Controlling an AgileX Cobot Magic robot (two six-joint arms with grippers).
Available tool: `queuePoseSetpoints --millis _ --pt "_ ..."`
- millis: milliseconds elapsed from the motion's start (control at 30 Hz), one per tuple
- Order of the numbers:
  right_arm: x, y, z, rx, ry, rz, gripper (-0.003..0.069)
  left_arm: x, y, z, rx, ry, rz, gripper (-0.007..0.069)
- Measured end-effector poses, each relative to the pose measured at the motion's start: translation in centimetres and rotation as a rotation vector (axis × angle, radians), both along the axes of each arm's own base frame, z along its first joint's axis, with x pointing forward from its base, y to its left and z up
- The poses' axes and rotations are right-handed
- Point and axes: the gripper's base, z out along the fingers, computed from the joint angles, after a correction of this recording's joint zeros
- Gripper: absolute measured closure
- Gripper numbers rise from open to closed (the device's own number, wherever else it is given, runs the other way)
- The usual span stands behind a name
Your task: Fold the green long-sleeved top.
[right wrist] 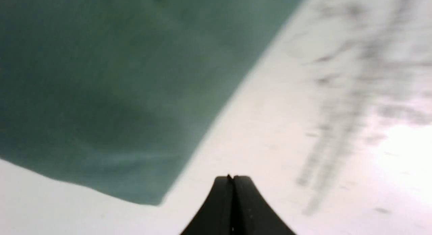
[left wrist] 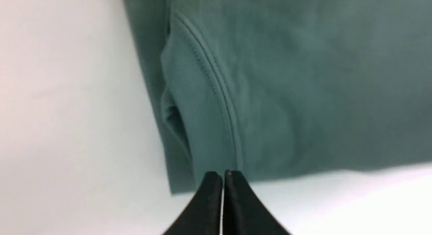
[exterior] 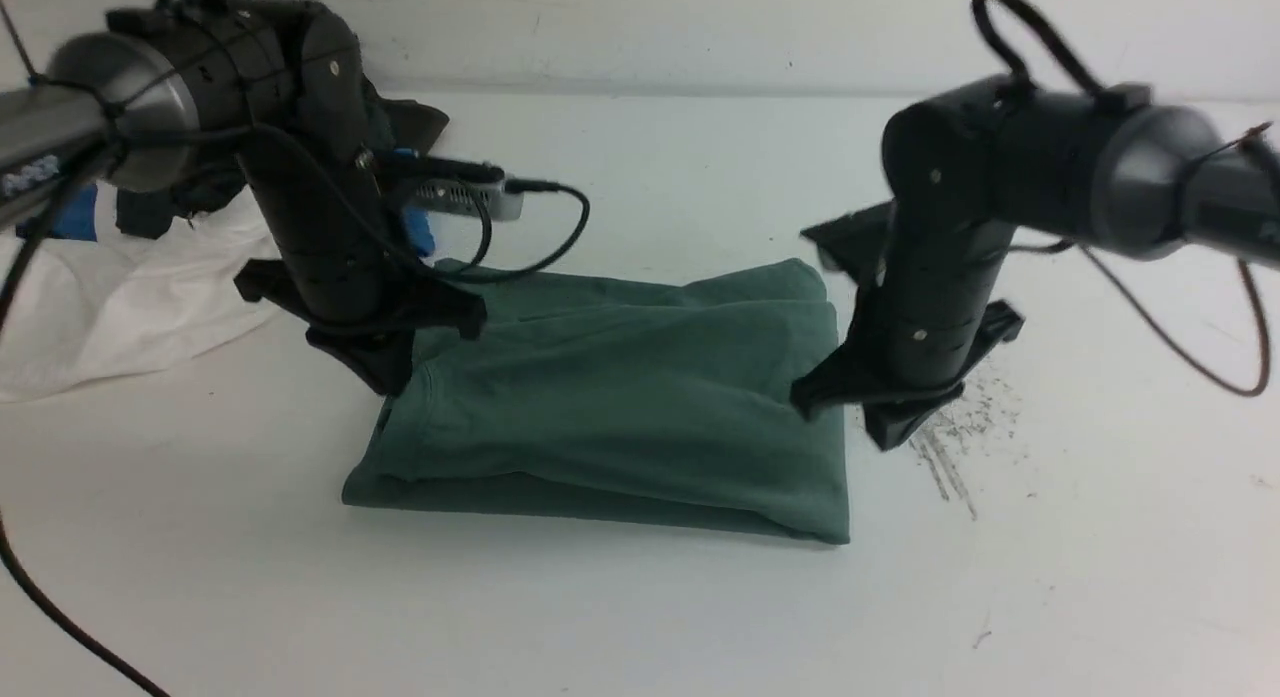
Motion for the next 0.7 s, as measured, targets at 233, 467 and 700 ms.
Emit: queuePoseSetpoints --millis 233,467,700 --pt "2.7 -4.4 5.3 0.172 -0.113 -0.179 0.0674 -2.5 0.6 5.5 -0.030 -0.118 -0.001 0.0629" --pt "6.8 -3.2 3.1 0.304 -0.086 -0.108 0.0671 -4.7 1.0 6.7 -0.040 -0.134 0.000 0.0629" --pt "9.5 -2.4 -0.6 0.316 -0.046 -0.113 0.0529 -10.6 2.4 5.1 -0.025 -0.045 0.022 0.0629"
